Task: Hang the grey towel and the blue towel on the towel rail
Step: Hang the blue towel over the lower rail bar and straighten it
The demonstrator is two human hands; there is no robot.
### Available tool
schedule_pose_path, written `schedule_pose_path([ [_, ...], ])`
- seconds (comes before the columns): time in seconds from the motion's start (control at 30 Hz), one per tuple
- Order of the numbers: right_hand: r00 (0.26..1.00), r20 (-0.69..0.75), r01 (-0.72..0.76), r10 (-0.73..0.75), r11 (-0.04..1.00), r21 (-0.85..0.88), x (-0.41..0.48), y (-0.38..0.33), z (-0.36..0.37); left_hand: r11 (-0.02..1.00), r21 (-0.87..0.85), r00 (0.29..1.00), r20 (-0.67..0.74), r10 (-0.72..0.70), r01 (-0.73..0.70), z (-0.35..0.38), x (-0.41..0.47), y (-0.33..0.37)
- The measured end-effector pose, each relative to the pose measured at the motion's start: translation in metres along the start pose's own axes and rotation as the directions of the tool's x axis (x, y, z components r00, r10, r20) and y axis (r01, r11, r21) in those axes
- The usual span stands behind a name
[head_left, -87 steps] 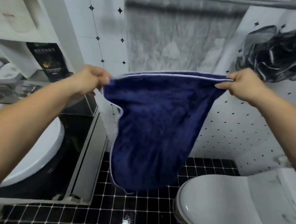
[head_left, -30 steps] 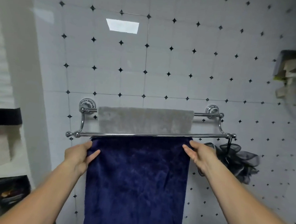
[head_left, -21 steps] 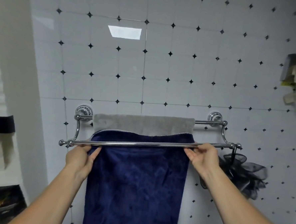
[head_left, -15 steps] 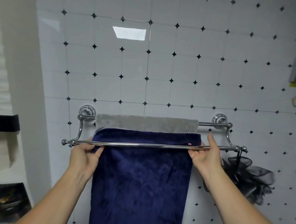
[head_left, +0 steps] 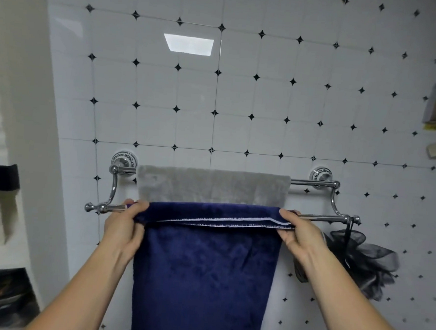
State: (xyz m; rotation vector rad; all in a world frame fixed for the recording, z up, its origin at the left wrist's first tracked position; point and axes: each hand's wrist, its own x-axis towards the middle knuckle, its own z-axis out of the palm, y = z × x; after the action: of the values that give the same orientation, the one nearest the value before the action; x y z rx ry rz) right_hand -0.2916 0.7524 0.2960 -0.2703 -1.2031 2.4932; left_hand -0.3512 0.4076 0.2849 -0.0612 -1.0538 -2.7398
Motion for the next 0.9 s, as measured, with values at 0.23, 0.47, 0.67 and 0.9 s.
schedule_pose_path([
  [0.23, 0.981, -0.191, -0.075, -0.022, 0.872, -0.484, -0.012, -0.007, -0.007, 0.917, 0.398, 0.977, -0.182, 0.11, -0.029, -0.014, -0.013, 0.005],
  [0.47, 0.981, -0.153, 0.007, -0.117, 0.816, -0.579, -0.021, -0.01, -0.002, 0.759, 0.647, 0.984, -0.17, 0.043, 0.079, -0.004, -0.028, 0.018],
  [0.67, 0.99, -0.08, 0.039, -0.113, 0.783, -0.621, -0.038, 0.007, -0.023, 0.716, 0.696, 0.997, -0.081, -0.006, 0.061, -0.014, -0.038, 0.021],
  [0.9, 0.987, 0.016, 0.141, -0.157, 0.83, -0.54, -0.08, 0.059, -0.093, 0.832, 0.554, 0.993, 0.106, -0.047, -0.02, -0.074, -0.078, 0.01],
])
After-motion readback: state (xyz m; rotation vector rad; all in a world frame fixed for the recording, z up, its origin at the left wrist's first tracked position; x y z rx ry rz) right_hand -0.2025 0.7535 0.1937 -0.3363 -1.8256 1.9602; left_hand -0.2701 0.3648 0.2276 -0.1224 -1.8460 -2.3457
